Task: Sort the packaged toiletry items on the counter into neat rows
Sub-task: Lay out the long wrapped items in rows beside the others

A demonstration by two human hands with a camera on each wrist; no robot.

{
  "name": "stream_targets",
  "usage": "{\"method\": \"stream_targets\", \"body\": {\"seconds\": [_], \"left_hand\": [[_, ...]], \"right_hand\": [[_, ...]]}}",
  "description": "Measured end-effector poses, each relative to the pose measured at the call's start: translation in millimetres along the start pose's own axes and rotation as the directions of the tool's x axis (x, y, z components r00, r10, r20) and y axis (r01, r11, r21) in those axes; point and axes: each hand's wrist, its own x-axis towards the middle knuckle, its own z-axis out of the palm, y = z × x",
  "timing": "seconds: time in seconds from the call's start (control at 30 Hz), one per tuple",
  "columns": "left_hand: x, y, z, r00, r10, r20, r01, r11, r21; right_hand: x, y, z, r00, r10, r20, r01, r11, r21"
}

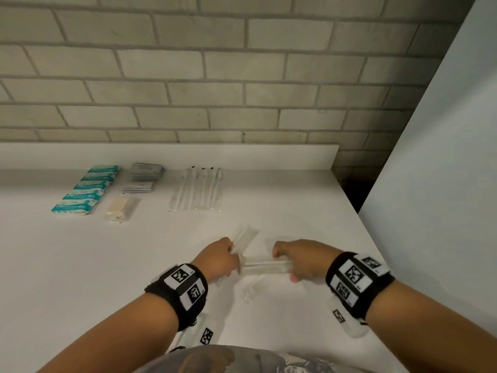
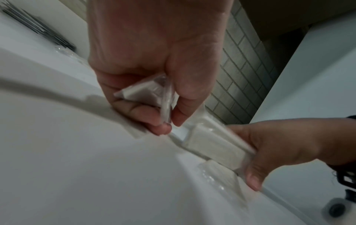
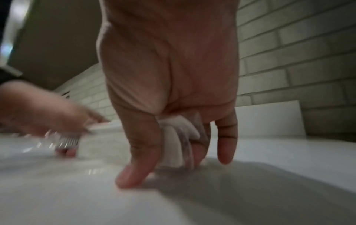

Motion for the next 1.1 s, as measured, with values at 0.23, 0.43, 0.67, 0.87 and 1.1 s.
{"method": "stream_targets", "body": {"seconds": [0.23,0.43,0.67,0.87,1.1], "left_hand": [[1,1,-1,0.999,0.007,-0.043,-0.005,0.999,0.047],[10,-1,-5,0.999,-0.049,0.005,0.049,0.984,-0.173],[30,35,-33,0.978,0.159,-0.134,-0.199,0.905,-0.377],[39,58,-43,0.947,0.308,0.088,-0.228,0.842,-0.489],[43,34,-43,0.991,0.133,-0.001,-0.107,0.793,-0.599]], "right_hand": [[3,-5,-3,0.999,0.048,-0.017,-0.050,0.971,-0.232],[15,20,-20,0.986,0.165,-0.018,-0.165,0.986,-0.014],[45,35,-50,0.901,0.297,-0.316,-0.231,0.945,0.231],[66,-8,-74,0.883,0.256,-0.394,0.213,0.529,0.822],[57,5,-84,0.795,0.391,-0.464,0.254,0.481,0.840]]}}
